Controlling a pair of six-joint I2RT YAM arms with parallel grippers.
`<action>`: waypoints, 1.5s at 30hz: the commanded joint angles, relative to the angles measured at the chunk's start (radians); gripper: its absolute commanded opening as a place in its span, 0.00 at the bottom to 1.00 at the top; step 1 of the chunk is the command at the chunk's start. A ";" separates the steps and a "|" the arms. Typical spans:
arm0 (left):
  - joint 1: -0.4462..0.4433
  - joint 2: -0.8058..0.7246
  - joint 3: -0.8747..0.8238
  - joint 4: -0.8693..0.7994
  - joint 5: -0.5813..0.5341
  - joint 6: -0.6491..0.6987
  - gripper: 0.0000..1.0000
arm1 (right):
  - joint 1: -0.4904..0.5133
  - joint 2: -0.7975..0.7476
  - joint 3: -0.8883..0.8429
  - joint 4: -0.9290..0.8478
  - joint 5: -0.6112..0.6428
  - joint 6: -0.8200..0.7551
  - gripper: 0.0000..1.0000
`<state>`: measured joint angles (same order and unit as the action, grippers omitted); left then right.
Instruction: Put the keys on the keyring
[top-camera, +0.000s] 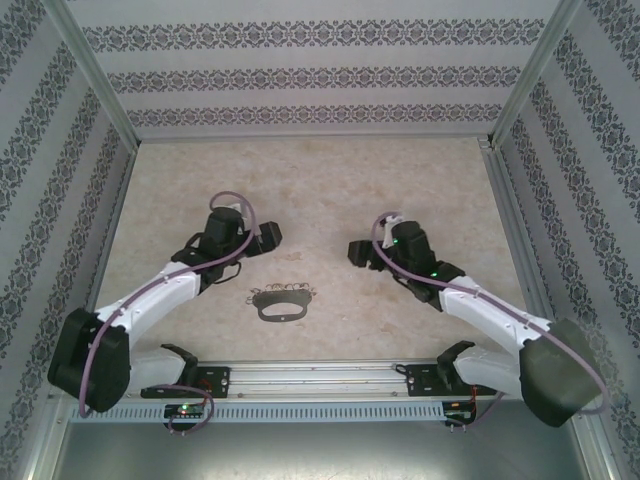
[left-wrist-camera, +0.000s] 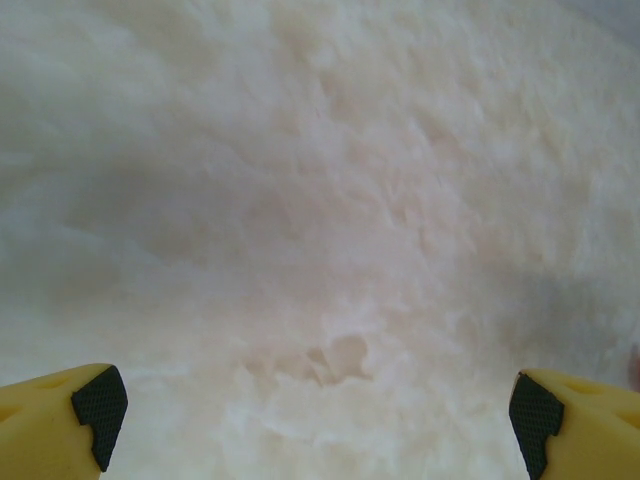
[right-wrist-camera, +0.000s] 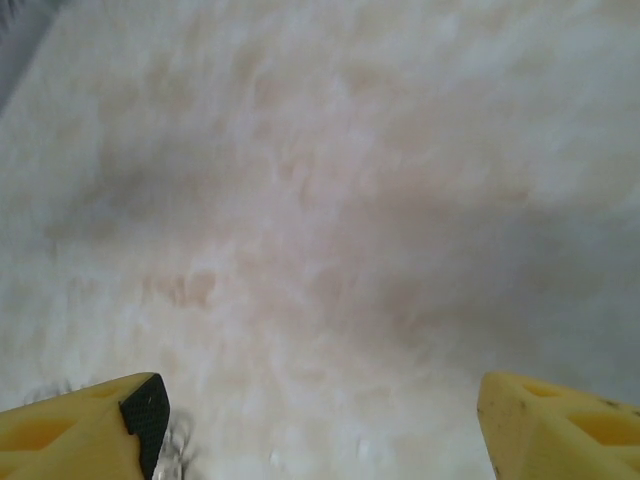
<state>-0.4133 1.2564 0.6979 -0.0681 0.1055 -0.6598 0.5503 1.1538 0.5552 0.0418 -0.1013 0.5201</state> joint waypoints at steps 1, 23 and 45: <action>-0.047 0.069 0.037 -0.015 0.001 -0.033 1.00 | 0.107 0.056 -0.007 -0.003 0.063 0.044 0.79; -0.048 0.000 0.165 -0.153 -0.096 -0.024 1.00 | 0.265 0.428 0.090 0.137 -0.229 -0.238 0.47; -0.048 -0.017 0.148 -0.197 -0.085 -0.042 1.00 | 0.266 0.457 0.114 0.130 -0.259 -0.275 0.40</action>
<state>-0.4583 1.2415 0.8448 -0.1970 0.0162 -0.7189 0.8032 1.6073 0.6426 0.1619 -0.3504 0.2577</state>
